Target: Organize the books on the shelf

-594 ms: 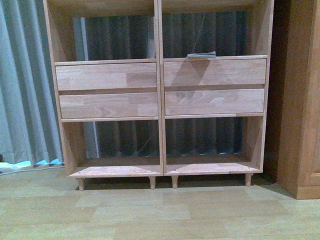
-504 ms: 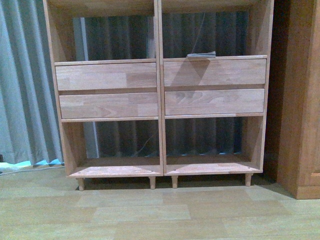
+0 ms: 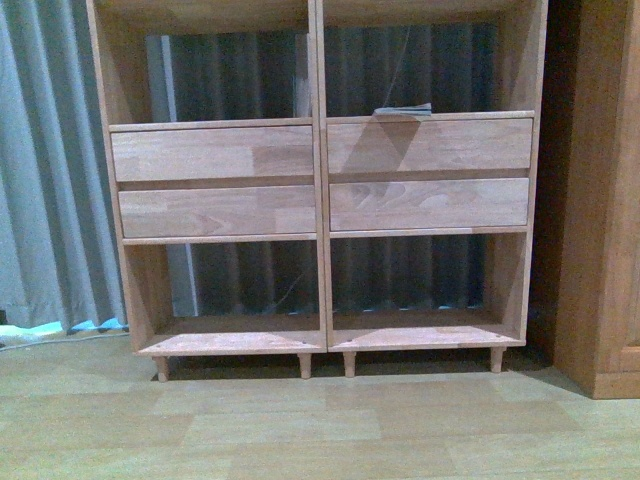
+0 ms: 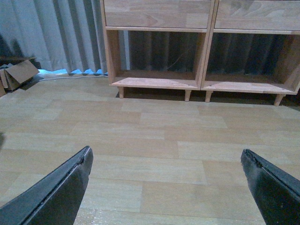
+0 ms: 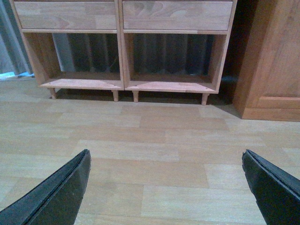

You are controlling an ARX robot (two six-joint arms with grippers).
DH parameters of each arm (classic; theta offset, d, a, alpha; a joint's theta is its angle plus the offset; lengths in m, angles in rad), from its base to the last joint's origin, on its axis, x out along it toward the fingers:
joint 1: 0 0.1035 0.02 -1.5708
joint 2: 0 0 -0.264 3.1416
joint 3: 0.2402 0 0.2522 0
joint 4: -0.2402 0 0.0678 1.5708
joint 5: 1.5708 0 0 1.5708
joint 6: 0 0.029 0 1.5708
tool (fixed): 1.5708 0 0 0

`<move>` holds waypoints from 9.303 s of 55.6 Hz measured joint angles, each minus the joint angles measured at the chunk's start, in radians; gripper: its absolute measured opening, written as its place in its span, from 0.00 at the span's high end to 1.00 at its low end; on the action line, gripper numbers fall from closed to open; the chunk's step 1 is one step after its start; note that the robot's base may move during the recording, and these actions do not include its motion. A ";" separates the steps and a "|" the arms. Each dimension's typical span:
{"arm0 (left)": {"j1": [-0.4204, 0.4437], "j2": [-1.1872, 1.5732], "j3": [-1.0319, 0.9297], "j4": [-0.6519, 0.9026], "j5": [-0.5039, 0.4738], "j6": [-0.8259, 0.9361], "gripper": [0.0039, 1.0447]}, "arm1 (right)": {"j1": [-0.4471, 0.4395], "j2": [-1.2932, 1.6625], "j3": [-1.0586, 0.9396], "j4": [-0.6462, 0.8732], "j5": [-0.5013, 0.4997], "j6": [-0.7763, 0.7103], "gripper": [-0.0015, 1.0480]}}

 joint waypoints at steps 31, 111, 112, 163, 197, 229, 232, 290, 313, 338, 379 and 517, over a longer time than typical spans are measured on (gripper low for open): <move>0.000 0.000 0.000 0.000 0.000 0.000 0.07 | 0.000 0.000 0.000 0.000 0.000 0.000 0.07; 0.000 0.000 0.000 0.000 0.000 0.000 0.07 | 0.000 0.000 0.000 0.000 0.000 0.000 0.07; 0.000 0.000 0.000 0.000 0.000 0.000 0.07 | 0.000 0.000 0.000 0.000 0.000 0.000 0.07; 0.000 0.000 0.000 0.000 0.000 0.000 0.07 | 0.000 0.000 0.000 0.000 0.000 0.002 0.07; 0.000 0.000 0.000 0.000 0.000 0.000 0.07 | -0.006 1.080 0.570 0.568 -0.192 0.983 0.07; 0.000 0.000 0.000 0.000 0.000 0.000 0.07 | 0.033 1.489 1.026 0.507 -0.035 1.260 0.07; 0.000 0.000 0.000 0.000 0.000 0.000 0.07 | 0.025 1.505 1.043 0.507 -0.032 1.277 0.07; 0.423 0.573 0.124 0.660 0.799 -0.186 0.07 | -0.017 1.400 0.955 0.651 -0.143 1.317 0.93; 0.322 1.235 0.671 0.613 0.682 -0.387 0.07 | 0.021 1.215 0.953 0.761 -0.326 1.249 0.93; -0.087 1.341 0.998 0.617 0.795 -0.817 0.07 | 0.137 1.215 0.953 0.910 -0.414 1.128 0.93; -0.369 1.357 1.087 0.671 0.685 -0.800 0.25 | 0.261 1.152 0.805 0.976 -0.472 1.112 0.93; -0.154 2.175 2.071 0.274 0.026 0.267 0.94 | -0.232 0.564 0.404 0.893 -0.818 1.260 0.07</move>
